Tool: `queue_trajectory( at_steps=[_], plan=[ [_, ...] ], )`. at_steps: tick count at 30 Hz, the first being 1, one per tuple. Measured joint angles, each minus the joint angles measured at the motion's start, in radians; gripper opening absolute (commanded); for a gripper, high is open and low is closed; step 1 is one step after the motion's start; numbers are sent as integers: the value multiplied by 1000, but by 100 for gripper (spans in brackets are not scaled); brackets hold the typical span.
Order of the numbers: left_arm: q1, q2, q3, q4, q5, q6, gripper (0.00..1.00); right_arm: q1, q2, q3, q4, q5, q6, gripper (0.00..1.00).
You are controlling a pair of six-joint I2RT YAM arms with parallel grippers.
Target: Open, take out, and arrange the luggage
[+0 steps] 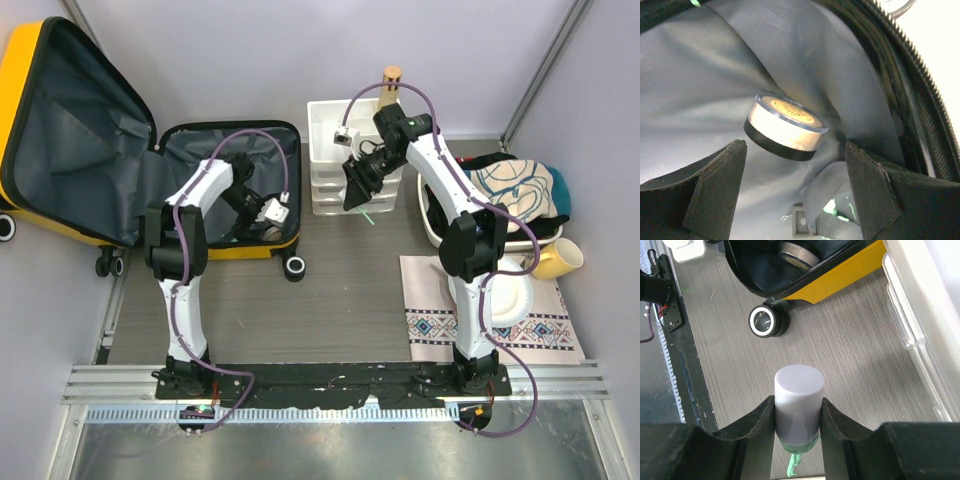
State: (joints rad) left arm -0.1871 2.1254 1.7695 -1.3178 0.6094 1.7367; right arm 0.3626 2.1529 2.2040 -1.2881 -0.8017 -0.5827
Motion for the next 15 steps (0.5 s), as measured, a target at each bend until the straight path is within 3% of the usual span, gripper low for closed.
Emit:
queue_trajectory(
  at_steps=[15],
  plan=[
    [3,0,-53,129,-19,187,87,0,-79,-76,45,29,6,1]
  ],
)
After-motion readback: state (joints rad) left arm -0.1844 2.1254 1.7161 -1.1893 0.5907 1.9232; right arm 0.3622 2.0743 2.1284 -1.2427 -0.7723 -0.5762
